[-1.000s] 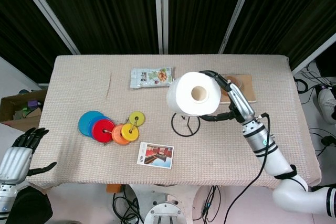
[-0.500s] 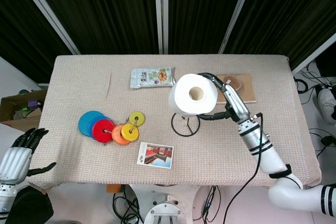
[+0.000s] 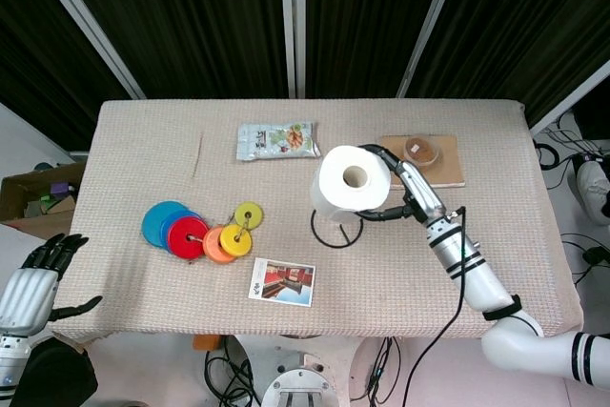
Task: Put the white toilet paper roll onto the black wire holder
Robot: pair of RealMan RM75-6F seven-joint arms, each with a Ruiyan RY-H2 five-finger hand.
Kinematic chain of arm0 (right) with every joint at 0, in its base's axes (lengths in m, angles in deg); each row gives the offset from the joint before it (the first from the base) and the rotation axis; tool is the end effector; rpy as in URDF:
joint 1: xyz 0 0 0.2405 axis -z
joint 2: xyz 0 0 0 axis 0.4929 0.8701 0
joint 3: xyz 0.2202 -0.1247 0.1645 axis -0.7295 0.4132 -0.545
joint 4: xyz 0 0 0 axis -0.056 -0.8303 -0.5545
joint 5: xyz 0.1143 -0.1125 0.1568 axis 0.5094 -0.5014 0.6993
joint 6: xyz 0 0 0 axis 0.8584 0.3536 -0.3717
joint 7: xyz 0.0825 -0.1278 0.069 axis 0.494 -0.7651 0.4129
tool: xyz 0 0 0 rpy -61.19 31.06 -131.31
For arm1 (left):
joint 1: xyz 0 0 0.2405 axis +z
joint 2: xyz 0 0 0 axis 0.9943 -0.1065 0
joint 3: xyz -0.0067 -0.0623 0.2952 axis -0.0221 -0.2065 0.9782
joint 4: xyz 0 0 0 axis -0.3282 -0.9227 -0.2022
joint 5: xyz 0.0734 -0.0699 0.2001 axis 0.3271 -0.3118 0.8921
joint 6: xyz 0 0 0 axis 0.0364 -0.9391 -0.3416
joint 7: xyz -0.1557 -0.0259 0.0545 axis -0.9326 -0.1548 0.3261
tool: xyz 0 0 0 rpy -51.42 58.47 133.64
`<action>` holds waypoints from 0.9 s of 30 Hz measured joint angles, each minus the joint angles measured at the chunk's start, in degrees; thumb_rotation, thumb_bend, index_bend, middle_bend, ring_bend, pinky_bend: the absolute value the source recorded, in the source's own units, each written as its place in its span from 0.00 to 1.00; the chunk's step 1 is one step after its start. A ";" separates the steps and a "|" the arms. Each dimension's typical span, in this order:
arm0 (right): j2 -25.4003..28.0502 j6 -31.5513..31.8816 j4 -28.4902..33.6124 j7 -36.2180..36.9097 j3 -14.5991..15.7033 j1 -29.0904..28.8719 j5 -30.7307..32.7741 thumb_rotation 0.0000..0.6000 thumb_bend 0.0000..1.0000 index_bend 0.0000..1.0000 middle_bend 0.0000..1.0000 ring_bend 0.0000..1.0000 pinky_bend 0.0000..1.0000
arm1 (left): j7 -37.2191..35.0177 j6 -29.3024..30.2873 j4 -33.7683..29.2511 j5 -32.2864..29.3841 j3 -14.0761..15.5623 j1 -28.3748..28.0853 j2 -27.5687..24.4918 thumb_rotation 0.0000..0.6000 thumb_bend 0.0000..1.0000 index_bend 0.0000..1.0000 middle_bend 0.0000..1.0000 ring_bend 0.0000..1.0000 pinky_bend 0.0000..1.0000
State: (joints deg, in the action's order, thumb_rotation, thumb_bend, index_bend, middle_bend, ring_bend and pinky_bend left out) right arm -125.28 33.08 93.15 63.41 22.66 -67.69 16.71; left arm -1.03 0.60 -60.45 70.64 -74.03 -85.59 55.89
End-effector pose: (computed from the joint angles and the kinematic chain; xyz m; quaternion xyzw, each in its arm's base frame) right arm -0.1219 -0.3774 0.0890 0.4946 -0.6349 0.5713 0.1607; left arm -0.3841 0.1669 0.1447 -0.6312 -0.3849 -0.3775 0.5576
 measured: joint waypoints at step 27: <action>0.68 19.56 -18.36 -19.67 14.12 17.90 -21.01 1.00 0.04 0.00 0.00 0.00 0.00 | -2.12 0.14 2.45 -0.91 -0.32 0.30 1.02 0.79 0.09 0.14 0.15 0.10 0.21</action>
State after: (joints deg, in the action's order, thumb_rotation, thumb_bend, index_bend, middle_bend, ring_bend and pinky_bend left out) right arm -124.59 52.64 74.79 43.73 36.77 -49.79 -4.30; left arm -3.15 0.74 -58.00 69.73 -74.35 -85.29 56.90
